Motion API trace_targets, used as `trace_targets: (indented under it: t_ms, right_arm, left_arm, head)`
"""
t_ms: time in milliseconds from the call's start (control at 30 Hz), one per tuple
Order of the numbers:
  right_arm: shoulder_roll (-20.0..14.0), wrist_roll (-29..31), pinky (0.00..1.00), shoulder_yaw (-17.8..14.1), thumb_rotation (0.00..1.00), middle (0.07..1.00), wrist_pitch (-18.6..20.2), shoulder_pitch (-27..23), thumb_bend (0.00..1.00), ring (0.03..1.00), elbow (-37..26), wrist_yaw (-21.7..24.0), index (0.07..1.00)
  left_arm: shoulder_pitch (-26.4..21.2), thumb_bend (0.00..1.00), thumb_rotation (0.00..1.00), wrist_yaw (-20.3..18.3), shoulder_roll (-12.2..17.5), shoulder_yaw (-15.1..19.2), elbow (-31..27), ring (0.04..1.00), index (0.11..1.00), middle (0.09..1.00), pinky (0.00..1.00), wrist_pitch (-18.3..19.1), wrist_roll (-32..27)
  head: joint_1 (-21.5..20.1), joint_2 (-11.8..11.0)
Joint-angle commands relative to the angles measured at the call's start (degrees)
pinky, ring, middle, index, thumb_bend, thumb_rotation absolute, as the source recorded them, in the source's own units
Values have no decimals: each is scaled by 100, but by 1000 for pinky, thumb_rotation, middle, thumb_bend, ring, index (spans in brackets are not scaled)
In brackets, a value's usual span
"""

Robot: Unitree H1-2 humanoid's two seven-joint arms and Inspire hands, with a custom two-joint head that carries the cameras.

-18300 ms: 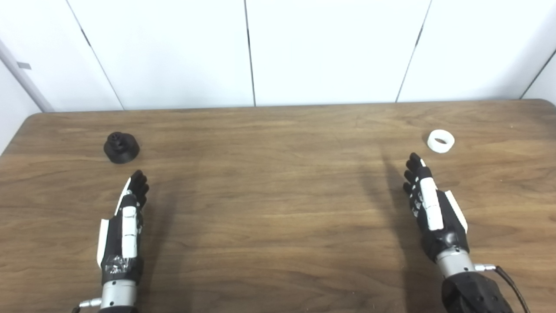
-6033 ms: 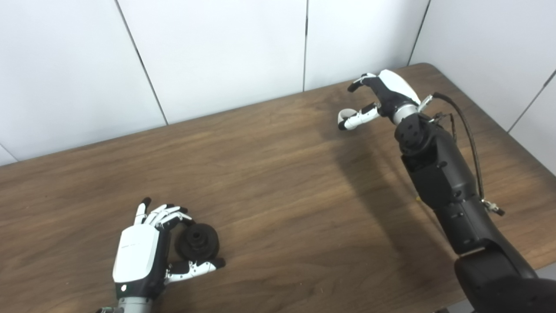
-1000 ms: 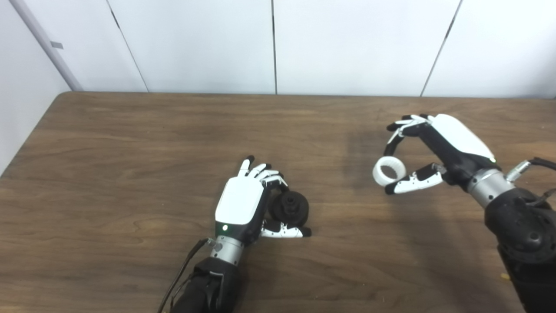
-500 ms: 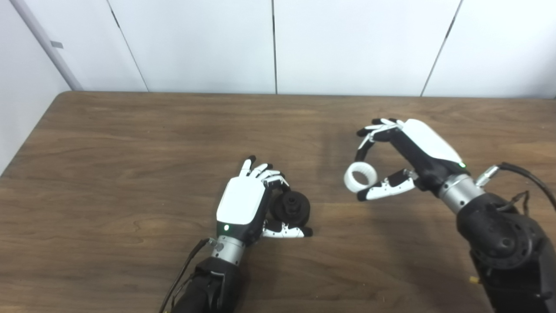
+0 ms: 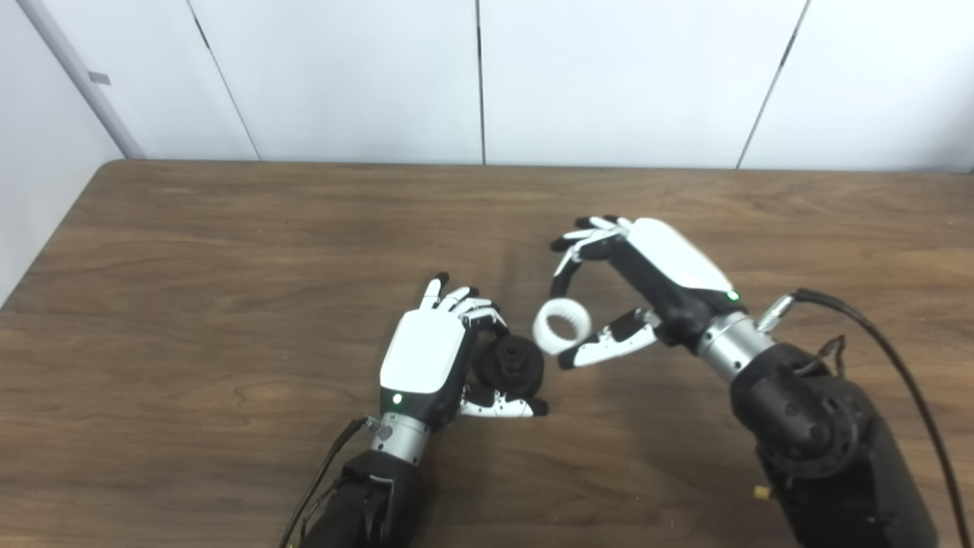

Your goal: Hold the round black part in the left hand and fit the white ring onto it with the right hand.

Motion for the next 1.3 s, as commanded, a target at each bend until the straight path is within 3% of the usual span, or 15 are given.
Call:
trace_targets:
  t_ms: [0, 567, 1267]
  right_arm:
    - [58, -74, 1000, 20, 131, 817, -177, -171, 523, 944, -29, -112, 483]
    - [324, -263, 1000, 286, 130, 830, -227, -183, 522, 962, 423, -188, 483]
    - [396, -292, 1000, 279, 130, 837, -345, -183, 522, 959, 833, -481, 484]
  left_arm:
    - [472, 525, 57, -87, 14, -184, 561, 860, 483, 744, 1000, 43, -44]
    - [490, 525, 57, -73, 30, -209, 536, 859, 483, 741, 1000, 31, -4]
    - [488, 525, 57, -99, -5, -214, 501, 856, 483, 740, 1000, 71, -13]
  head:
    - [1, 8]
    - [-60, 2]
    - [-14, 17]
